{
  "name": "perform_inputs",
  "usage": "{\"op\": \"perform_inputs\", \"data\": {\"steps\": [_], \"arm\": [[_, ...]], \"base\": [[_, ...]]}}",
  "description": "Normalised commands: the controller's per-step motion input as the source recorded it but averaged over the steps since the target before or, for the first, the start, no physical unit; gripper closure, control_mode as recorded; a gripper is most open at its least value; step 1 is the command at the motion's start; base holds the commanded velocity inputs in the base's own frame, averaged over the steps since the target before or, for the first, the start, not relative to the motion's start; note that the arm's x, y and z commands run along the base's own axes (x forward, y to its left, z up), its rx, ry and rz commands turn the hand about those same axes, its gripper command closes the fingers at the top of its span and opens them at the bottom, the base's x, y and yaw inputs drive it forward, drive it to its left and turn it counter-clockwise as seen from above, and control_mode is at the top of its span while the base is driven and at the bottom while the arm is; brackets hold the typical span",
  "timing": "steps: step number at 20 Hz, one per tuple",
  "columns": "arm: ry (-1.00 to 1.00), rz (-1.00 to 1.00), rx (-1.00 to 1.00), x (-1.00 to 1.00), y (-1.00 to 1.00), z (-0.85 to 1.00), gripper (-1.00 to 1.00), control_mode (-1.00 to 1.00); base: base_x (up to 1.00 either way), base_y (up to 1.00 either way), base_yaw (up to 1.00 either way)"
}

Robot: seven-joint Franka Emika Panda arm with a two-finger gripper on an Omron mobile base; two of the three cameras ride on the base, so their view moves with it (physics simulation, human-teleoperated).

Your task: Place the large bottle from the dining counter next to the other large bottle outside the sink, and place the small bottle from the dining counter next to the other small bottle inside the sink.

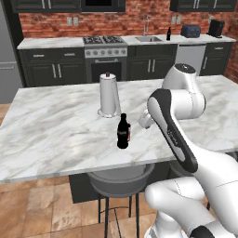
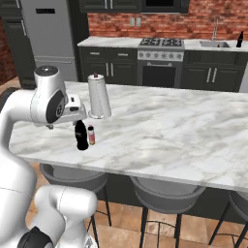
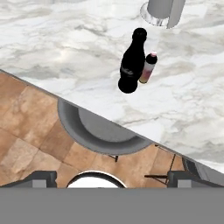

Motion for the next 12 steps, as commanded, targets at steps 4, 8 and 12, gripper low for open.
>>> {"op": "perform_inputs", "data": {"steps": [4,8,12], "arm": [[-0.04,0.07,0.0,0.0,0.07,-0.03,-1.0,-1.0],[-0.04,0.06,0.0,0.0,0.08,-0.05,-1.0,-1.0],[-0.01,0.03,0.0,0.02,0.08,-0.05,-1.0,-1.0]], "base": [[0.0,0.0,0.0],[0.0,0.0,0.0],[0.0,0.0,0.0]]}}
